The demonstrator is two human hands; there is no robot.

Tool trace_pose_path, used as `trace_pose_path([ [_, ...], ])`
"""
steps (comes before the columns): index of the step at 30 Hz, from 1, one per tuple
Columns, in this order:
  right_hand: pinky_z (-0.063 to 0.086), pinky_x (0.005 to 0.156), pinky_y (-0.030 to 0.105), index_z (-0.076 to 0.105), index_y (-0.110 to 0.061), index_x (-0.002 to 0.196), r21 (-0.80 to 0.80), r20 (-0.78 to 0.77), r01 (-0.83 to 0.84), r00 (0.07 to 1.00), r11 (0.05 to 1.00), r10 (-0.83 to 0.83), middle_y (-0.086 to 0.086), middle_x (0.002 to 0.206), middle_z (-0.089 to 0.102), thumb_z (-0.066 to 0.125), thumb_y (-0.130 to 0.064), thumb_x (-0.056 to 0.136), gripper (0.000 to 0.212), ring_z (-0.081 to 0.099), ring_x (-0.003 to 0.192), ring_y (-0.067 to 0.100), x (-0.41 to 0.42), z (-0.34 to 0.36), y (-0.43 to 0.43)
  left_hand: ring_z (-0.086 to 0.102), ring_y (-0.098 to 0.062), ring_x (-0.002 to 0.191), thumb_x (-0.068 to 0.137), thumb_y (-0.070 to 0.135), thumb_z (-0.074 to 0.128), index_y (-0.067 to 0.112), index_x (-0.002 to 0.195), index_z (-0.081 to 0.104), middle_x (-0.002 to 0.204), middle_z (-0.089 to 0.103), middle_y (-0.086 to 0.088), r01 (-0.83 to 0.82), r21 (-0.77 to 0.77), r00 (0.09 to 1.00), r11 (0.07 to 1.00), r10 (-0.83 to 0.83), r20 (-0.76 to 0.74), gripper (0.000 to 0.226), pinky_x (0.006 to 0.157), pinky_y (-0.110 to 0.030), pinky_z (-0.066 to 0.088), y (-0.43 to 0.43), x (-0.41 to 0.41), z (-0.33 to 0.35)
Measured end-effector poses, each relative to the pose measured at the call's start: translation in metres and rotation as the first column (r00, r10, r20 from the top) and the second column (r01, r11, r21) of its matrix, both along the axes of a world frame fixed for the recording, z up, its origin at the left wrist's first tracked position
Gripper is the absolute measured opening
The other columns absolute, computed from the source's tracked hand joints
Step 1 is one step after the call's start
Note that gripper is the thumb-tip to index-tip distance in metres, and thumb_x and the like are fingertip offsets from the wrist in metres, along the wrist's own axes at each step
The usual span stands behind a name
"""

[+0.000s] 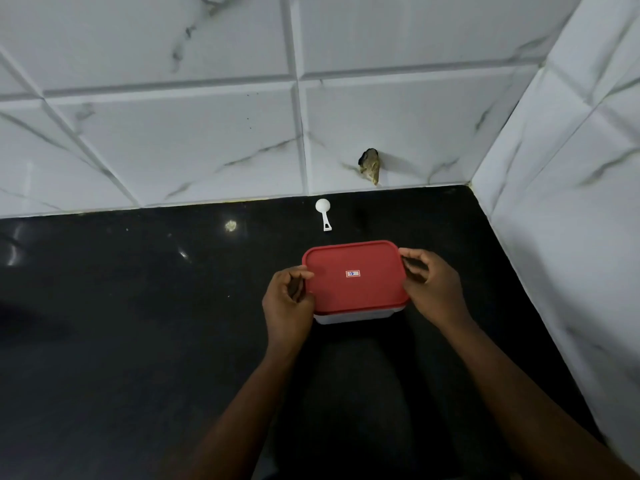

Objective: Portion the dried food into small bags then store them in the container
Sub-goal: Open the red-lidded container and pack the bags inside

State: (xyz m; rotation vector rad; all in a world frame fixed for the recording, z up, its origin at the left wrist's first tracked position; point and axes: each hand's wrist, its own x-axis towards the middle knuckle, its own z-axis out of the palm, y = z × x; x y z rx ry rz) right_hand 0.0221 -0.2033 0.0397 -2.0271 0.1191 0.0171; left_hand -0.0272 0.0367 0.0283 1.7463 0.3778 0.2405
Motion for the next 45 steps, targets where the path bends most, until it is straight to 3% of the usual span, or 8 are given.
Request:
trace_pose_path([
  [5, 0.034, 0.113, 0.025, 0.056, -0.018, 0.142, -0.249, 0.106, -0.082, 0.988, 0.965, 0.111, 0.0, 0.149, 0.05, 0.065, -0.01, 0.093, 0.051, 0.046, 0.138, 0.013, 0.004, -0.003, 0.007, 0.052, -0.006, 0.13, 0.093, 0.008, 0.068, 0.021, 0.126, 0.065, 0.142, 0.052, 0.004, 0.086, 0.312, 0.988, 0.946, -0.122, 0.098, 0.035, 0.113, -0.027, 0.044, -0.003, 0.006, -0.006],
  [9, 0.018, 0.125, 0.038, 0.03, -0.015, 0.159, -0.46, 0.058, -0.171, 0.973, 0.871, 0.222, -0.002, 0.168, 0.02, 0.048, -0.044, 0.104, 0.065, 0.011, 0.156, 0.015, 0.012, -0.01, 0.02, 0.01, -0.02, 0.16, 0.1, 0.06, 0.036, 0.012, 0.16, 0.03, 0.17, 0.021, -0.004, 0.258, 0.661, 0.953, 0.704, -0.298, -0.055, 0.076, 0.129, -0.037, 0.011, -0.006, 0.019, -0.014],
  [14, 0.01, 0.127, 0.044, 0.012, -0.017, 0.163, -0.616, -0.022, -0.236, 0.959, 0.752, 0.283, -0.004, 0.171, 0.003, 0.028, -0.066, 0.099, 0.082, 0.0, 0.157, 0.016, 0.012, -0.023, 0.026, -0.017, -0.016, 0.158, 0.092, 0.079, 0.01, 0.008, 0.164, 0.003, 0.173, -0.01, -0.003, 0.399, 0.772, 0.907, 0.494, -0.338, -0.253, 0.101, 0.129, -0.034, -0.007, -0.01, 0.02, -0.021],
  [31, 0.015, 0.126, 0.047, 0.01, -0.022, 0.163, -0.657, 0.016, -0.181, 0.967, 0.732, 0.253, -0.005, 0.171, 0.008, 0.032, -0.068, 0.099, 0.082, 0.013, 0.156, 0.02, 0.012, -0.036, 0.027, -0.002, -0.021, 0.161, 0.102, 0.064, 0.031, 0.004, 0.163, 0.018, 0.173, 0.009, -0.01, 0.281, 0.772, 0.942, 0.57, -0.317, -0.109, 0.086, 0.13, -0.038, 0.002, -0.014, 0.022, -0.042],
  [35, 0.031, 0.117, 0.039, 0.01, -0.025, 0.163, -0.541, 0.035, -0.195, 0.967, 0.818, 0.254, -0.012, 0.17, 0.004, 0.041, -0.062, 0.1, 0.079, 0.021, 0.152, 0.011, 0.011, -0.033, 0.029, -0.011, -0.016, 0.16, 0.101, 0.065, 0.031, 0.009, 0.165, 0.009, 0.174, 0.001, -0.003, 0.309, 0.711, 0.934, 0.632, -0.342, -0.102, 0.088, 0.129, -0.032, 0.0, -0.012, 0.021, -0.039],
  [39, 0.022, 0.117, 0.025, 0.014, -0.03, 0.163, -0.223, 0.034, -0.202, 0.976, 0.954, 0.215, -0.018, 0.168, 0.008, 0.052, -0.044, 0.103, 0.073, 0.013, 0.15, -0.004, 0.01, -0.033, 0.026, -0.015, 0.004, 0.155, 0.103, 0.06, 0.042, 0.018, 0.165, 0.0, 0.172, -0.014, 0.011, 0.35, 0.424, 0.931, 0.835, -0.361, -0.056, 0.086, 0.121, -0.008, -0.001, -0.009, 0.017, -0.036],
  [43, 0.038, 0.11, 0.025, 0.031, -0.036, 0.157, 0.259, -0.15, 0.082, 0.988, 0.963, -0.043, -0.012, 0.157, 0.038, 0.055, -0.036, 0.103, 0.06, 0.044, 0.137, 0.006, 0.006, -0.038, 0.027, 0.019, -0.003, 0.155, 0.105, 0.045, 0.052, 0.026, 0.165, 0.008, 0.173, 0.012, 0.006, 0.227, -0.002, 0.971, 0.974, -0.226, -0.081, 0.077, 0.129, -0.036, 0.022, -0.007, 0.015, -0.043],
  [45, 0.045, 0.11, 0.037, 0.04, -0.037, 0.153, 0.383, -0.232, 0.181, 0.968, 0.906, -0.095, -0.005, 0.151, 0.05, 0.052, -0.036, 0.104, 0.05, 0.055, 0.128, 0.012, 0.006, -0.046, 0.029, 0.031, -0.007, 0.151, 0.108, 0.032, 0.052, 0.026, 0.164, 0.014, 0.17, 0.024, 0.005, 0.192, -0.081, 0.974, 0.978, -0.2, -0.11, 0.068, 0.126, -0.036, 0.028, -0.008, 0.014, -0.042],
])
